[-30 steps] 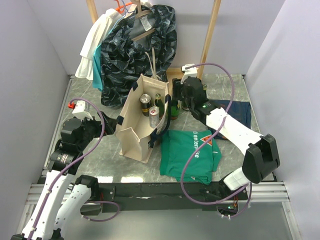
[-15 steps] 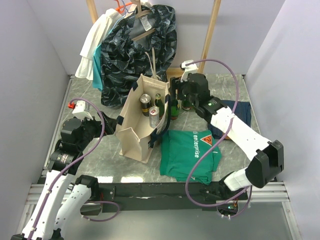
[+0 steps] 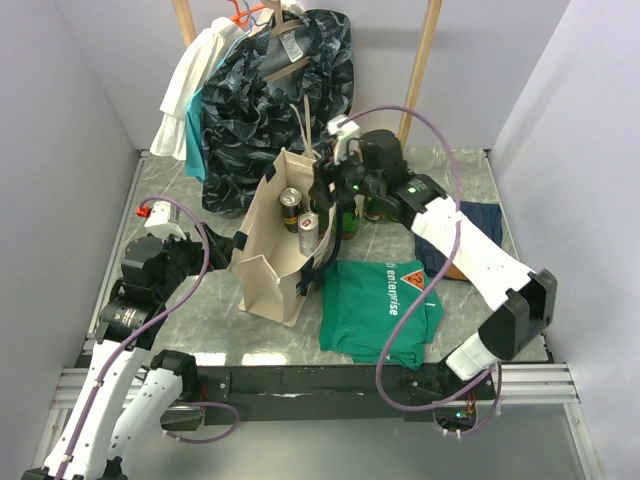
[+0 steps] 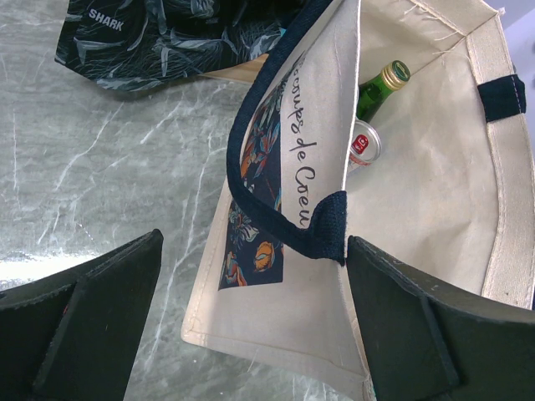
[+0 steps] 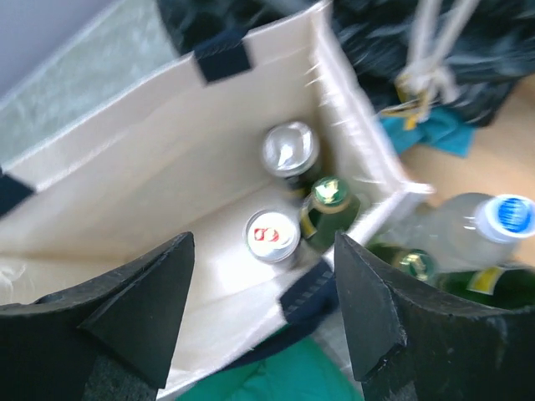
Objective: Take the beverage out of the canvas bag
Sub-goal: Take out the drink from the canvas bag.
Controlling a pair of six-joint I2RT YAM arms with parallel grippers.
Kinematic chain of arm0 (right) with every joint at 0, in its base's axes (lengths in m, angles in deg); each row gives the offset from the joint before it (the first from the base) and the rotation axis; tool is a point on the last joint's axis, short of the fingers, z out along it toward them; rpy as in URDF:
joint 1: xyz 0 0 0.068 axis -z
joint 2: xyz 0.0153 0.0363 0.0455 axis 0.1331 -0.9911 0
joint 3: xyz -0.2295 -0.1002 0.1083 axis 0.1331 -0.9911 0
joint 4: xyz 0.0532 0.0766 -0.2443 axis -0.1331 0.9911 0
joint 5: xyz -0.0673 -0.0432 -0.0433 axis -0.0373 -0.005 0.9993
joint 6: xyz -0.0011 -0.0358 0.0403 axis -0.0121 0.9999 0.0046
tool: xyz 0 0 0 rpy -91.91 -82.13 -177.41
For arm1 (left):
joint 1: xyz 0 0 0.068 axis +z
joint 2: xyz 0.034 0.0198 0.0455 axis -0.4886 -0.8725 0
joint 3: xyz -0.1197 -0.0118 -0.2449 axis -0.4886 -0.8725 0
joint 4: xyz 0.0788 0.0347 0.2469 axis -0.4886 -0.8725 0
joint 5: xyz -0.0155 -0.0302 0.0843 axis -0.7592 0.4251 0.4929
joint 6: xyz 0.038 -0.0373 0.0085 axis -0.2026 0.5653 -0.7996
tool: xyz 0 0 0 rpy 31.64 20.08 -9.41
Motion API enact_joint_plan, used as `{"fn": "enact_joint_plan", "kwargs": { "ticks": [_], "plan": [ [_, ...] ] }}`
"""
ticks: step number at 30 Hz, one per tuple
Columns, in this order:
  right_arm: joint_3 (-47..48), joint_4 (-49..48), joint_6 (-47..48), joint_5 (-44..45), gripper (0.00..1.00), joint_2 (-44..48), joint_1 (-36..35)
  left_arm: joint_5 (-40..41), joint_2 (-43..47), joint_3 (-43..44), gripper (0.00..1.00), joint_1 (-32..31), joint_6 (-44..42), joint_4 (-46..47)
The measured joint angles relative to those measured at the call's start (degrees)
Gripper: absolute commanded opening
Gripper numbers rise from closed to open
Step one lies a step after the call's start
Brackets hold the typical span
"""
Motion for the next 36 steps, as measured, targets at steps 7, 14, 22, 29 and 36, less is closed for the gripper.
{"fn": "enact_joint_plan", "kwargs": {
  "ticks": [7, 14, 22, 29, 36],
  "plan": [
    [4.96, 9.14, 4.31, -0.98, 0.7, -6.27, -3.56, -0.15, -0.02, 0.0, 0.96, 0.0, 0.0, 0.0],
    [9.9, 16.15, 7.28, 2.86, 0.68, -9.33, -6.32, -0.17, -0.04, 0.0, 0.96, 0.0, -0.02, 0.0],
    [11.06, 22.18, 9.62, 9.44, 0.65, -9.79, -9.42, -0.59, -0.07, 0.0, 0.96, 0.0, -0.02, 0.0],
    [5.7, 25.0, 9.99, 11.67, 0.65, -7.89, -10.95, -6.19, 0.09, 0.0, 0.96, 0.0, -0.39, 1.6],
    [4.13, 26.62, 9.03, 13.14, 0.65, -6.03, -11.15, -13.51, -0.17, -0.02, 0.96, 0.0, -1.11, 2.86]
  ]
}}
